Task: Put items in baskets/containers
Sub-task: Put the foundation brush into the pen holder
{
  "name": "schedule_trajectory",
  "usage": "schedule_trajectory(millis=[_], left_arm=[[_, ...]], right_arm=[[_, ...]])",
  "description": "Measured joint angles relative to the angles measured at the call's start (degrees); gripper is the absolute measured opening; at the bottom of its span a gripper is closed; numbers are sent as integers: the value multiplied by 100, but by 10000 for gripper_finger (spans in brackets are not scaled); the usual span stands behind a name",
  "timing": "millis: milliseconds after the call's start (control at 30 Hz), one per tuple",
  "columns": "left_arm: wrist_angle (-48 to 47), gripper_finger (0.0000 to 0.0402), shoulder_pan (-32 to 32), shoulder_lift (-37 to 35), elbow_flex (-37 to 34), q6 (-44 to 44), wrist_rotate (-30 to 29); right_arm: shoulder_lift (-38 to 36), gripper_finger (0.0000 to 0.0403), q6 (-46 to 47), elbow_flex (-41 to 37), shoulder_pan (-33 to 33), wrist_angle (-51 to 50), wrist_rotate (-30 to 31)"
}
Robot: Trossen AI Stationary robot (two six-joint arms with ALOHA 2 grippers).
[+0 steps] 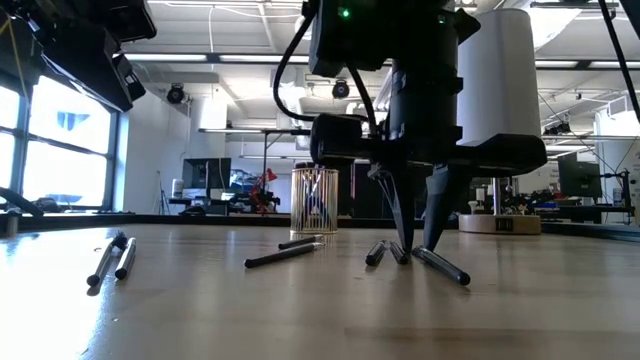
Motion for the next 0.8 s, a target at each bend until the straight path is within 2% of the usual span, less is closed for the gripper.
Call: schedule_trajectory(millis=[133, 300, 433, 600, 800], left_arm=[[-7, 0, -1, -1, 0, -64, 4], [-7, 0, -1, 0, 0, -66, 5], [-13, 0, 0, -1, 0, -71, 5], [-11, 0, -1, 0, 0, -118, 7], [168, 0, 0, 1, 0, -148, -42]], right_arm=[[10, 67, -81, -4, 11, 35, 33], [17, 10, -266, -15, 37, 81, 148], [-89, 8, -306, -31, 103, 15, 429], [-711, 3, -411, -43, 311, -660, 1415], [-1669, 2, -1205, -44, 390, -1736, 2693]])
